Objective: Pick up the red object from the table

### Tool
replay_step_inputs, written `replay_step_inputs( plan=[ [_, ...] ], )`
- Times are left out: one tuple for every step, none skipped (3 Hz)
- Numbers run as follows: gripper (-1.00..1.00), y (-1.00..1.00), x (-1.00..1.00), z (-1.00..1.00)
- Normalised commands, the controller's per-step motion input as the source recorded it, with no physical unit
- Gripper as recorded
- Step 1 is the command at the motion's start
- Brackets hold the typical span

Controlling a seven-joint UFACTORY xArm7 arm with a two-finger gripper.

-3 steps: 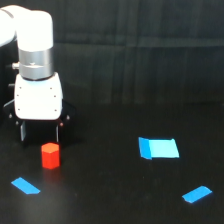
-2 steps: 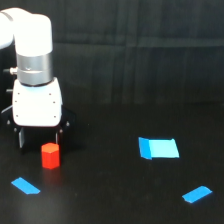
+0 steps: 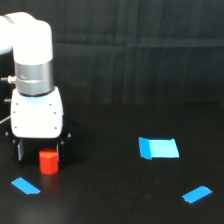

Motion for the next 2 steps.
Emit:
replay_step_inputs(
  plan=[
    [-0.54, -0.10, -0.02, -0.29],
    [-0.98, 0.06, -0.04, -0.23]
  ],
)
